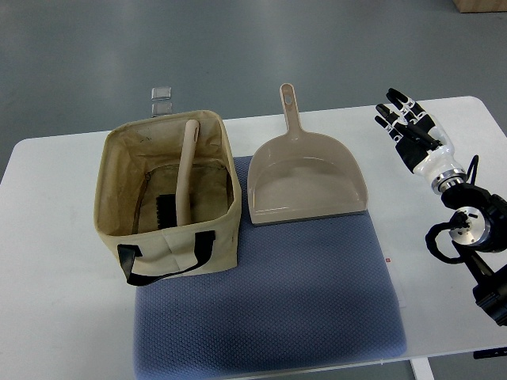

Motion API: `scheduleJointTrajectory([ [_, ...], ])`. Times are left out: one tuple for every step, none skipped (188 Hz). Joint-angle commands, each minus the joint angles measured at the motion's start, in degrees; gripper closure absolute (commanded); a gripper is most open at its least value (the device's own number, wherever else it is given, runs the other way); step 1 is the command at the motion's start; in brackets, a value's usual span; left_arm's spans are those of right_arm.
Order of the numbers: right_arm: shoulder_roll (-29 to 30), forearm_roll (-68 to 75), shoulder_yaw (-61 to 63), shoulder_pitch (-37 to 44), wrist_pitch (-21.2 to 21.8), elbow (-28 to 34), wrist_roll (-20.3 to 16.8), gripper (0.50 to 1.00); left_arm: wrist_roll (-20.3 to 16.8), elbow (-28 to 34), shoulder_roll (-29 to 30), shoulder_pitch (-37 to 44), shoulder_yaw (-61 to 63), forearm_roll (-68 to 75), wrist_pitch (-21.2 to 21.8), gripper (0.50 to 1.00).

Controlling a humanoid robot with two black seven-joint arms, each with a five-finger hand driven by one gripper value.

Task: Put pink broom in yellow bag with right hand

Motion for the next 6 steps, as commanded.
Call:
scheduleJointTrajectory([
  [0.1,0.0,-0.2,-0.1,0.0,-0.1,0.0,0.572,0.0,0.0,0.0,-0.1,0.0,0.0,0.0,0.5],
  [0.2,0.0,-0.2,-0.1,0.0,-0.1,0.0,0.572,0.0,0.0,0.0,0.0,0.0,0.0,0.0,0.5],
  [0.2,0.0,-0.2,-0.1,0.0,-0.1,0.0,0.572,0.0,0.0,0.0,0.0,0.0,0.0,0.0,0.5],
  [0.2,0.0,-0.2,-0.2,0.0,-0.1,0.0,0.572,0.0,0.0,0.0,0.0,0.0,0.1,0.0,0.5],
  [0.2,0.0,-0.2,-0.2,0.0,-0.1,0.0,0.572,0.0,0.0,0.0,0.0,0.0,0.1,0.0,0.5],
  [0.2,0.0,-0.3,-0.2,0.1,-0.1,0.0,0.572,0.0,0.0,0.0,0.0,0.0,0.0,0.0,0.5],
])
